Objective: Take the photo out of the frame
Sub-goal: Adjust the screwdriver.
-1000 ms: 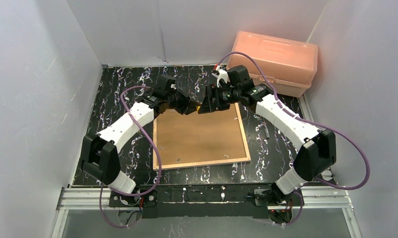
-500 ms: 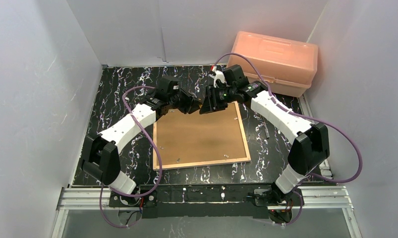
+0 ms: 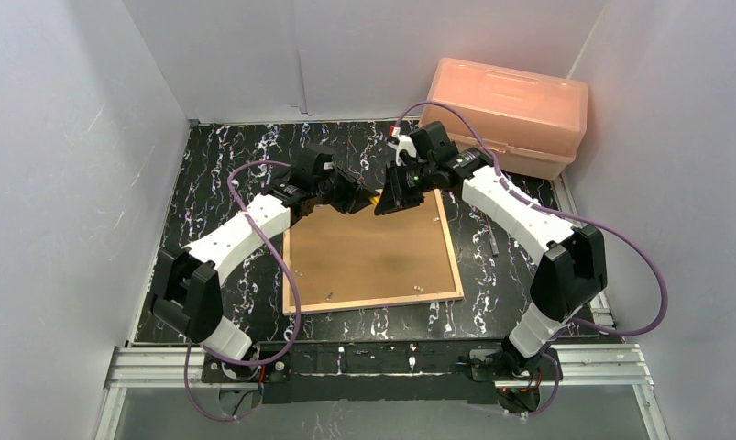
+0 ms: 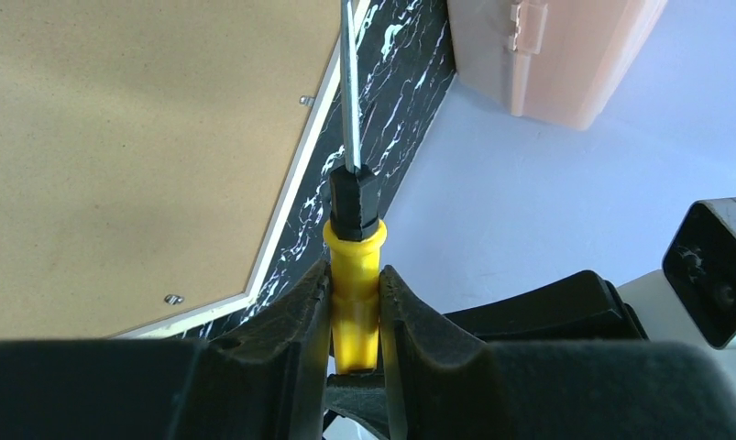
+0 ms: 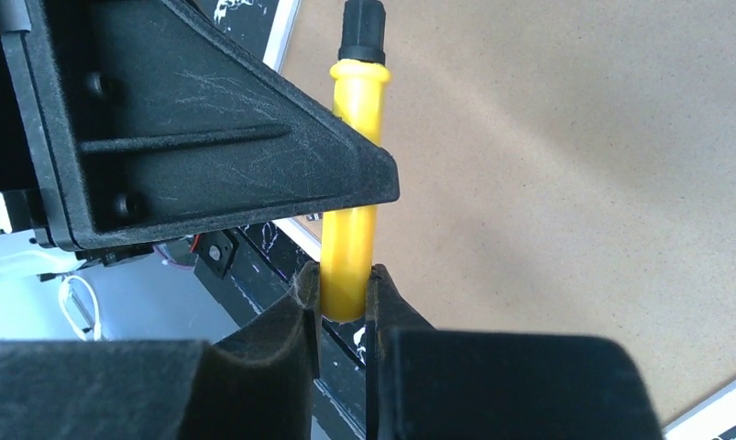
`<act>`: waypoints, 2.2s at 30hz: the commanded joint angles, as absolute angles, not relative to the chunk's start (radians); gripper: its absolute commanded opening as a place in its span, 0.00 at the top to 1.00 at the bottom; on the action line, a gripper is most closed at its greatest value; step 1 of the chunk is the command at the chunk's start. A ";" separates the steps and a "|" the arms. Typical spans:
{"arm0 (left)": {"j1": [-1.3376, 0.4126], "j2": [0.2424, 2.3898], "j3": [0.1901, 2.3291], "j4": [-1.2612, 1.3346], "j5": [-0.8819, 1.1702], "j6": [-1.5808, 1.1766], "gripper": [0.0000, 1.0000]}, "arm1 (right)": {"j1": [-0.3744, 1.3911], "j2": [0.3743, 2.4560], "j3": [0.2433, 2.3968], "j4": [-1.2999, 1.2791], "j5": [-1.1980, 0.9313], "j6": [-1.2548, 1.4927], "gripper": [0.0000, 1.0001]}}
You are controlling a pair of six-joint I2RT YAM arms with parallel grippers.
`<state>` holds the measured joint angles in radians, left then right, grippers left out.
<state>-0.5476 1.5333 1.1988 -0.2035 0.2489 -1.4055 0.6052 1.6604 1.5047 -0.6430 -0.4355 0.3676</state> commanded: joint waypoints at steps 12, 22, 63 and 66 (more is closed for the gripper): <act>-0.487 1.459 1.202 -0.290 0.286 -1.365 0.43 | 0.602 1.643 1.528 -0.639 -0.428 0.299 0.99; -0.423 1.468 1.195 -0.228 0.299 -1.382 0.51 | 0.603 1.615 1.513 -0.594 -0.516 0.280 0.99; -0.467 1.436 1.035 0.045 0.238 -2.016 1.00 | 0.603 1.487 1.445 -0.294 -0.283 0.463 0.17; -0.468 1.437 1.062 0.042 0.242 -2.027 1.00 | 0.603 1.468 1.410 -0.253 -0.242 0.490 0.18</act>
<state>-0.4591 1.4940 1.0348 0.0021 0.2592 -1.9316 0.6006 1.5196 1.4494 -0.3752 -0.3103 0.4351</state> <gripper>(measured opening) 0.087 0.825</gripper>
